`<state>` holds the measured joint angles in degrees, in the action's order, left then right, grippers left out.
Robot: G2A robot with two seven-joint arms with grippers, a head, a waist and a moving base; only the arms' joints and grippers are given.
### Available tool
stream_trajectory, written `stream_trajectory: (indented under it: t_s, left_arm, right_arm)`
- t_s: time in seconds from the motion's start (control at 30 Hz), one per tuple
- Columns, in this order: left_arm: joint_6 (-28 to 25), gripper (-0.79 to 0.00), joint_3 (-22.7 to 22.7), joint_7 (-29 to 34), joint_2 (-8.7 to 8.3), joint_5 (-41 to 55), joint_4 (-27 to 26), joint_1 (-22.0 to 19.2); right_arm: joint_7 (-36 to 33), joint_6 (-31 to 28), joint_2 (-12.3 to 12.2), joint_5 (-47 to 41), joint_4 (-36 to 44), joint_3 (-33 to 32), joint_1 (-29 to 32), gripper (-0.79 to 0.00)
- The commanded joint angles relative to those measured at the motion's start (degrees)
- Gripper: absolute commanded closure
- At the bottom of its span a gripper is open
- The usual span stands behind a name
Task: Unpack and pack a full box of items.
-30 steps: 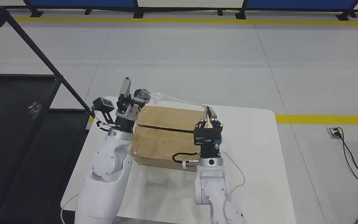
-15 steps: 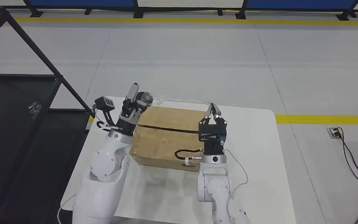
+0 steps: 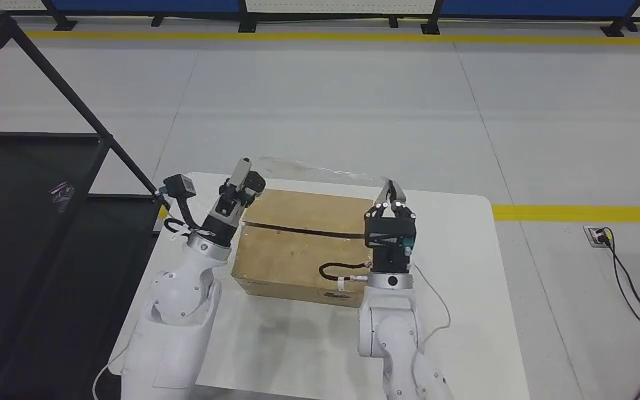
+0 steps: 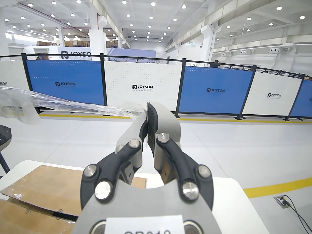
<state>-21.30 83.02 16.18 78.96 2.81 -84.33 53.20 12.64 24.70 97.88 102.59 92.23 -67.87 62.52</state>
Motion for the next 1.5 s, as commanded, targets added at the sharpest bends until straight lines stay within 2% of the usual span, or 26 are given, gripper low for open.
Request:
stream_trajectory:
  t_s: [0.0, 0.17, 0.27, 0.33, 0.6, 0.77, 0.9, 1.03, 1.3, 1.33, 1.37, 1.43, 1.47]
  left_arm:
    - [-0.1, -0.785, 0.7, -1.8, 0.04, 1.8, -0.1, 0.1]
    - [0.8, -0.785, 2.7, -3.1, 0.12, 10.4, -0.5, 0.6]
    - [3.0, -0.785, 4.2, 0.7, -0.18, 15.4, -0.9, 1.4]
    - [3.7, -0.785, 5.5, 2.2, -0.61, 13.2, -1.0, 1.9]
    - [3.7, -0.785, 5.5, 2.2, -0.61, 13.2, -1.0, 1.9]
    - [3.8, -0.785, 3.3, 8.2, -0.80, 13.2, -2.4, 2.1]
    - [1.2, -0.785, 1.2, 12.8, -0.89, 12.7, -1.6, 1.4]
    - [-1.1, -0.785, -0.1, 14.6, -1.09, 9.3, -0.3, 1.0]
    - [-1.3, -0.785, 0.0, 14.2, -1.16, 8.1, -0.2, 1.0]
    - [-1.3, -0.785, 0.0, 14.2, -1.16, 8.1, -0.2, 1.0]
    - [-1.3, -0.785, 0.0, 14.2, -1.16, 8.1, -0.2, 1.0]
    - [-1.2, -0.785, -0.1, 13.8, -1.19, 7.8, -0.8, 1.4]
    - [-1.3, -0.785, -0.1, 13.5, -1.23, 7.6, -1.0, 1.5]
  right_arm:
    - [-0.1, 0.3, 0.1, -0.9, -0.2, -0.3, -0.3, 0.000]
    - [-0.3, 0.7, 0.3, -4.4, -0.5, -0.8, -0.9, 0.000]
    - [-2.0, 0.7, 0.4, -6.3, -0.5, -1.1, -1.2, 0.000]
    - [-2.0, 0.7, 0.4, -6.3, -0.5, -1.1, -1.2, 0.000]
    - [-2.6, -0.1, 0.4, -8.2, 0.0, -1.4, -0.8, 0.000]
    - [-7.2, -3.9, 0.7, -17.0, 1.3, -2.5, -1.3, 0.000]
    - [-13.1, -5.5, 0.7, -21.8, 1.5, -3.8, -2.4, 0.000]
    - [-20.1, -7.5, 0.7, -27.1, 1.8, -5.5, -3.9, 0.000]
    - [-20.5, -8.0, 0.6, -27.3, 1.8, -5.6, -4.0, 0.000]
    - [-20.5, -8.0, 0.6, -27.3, 1.8, -5.6, -4.0, -0.068]
    - [-20.5, -8.2, 0.6, -27.4, 1.8, -5.6, -3.8, -0.080]
    - [-21.6, -10.4, 0.5, -29.3, 2.7, -5.4, -3.2, -0.006]
    - [-22.5, -11.3, 0.5, -30.1, 3.2, -5.7, -3.0, 0.000]
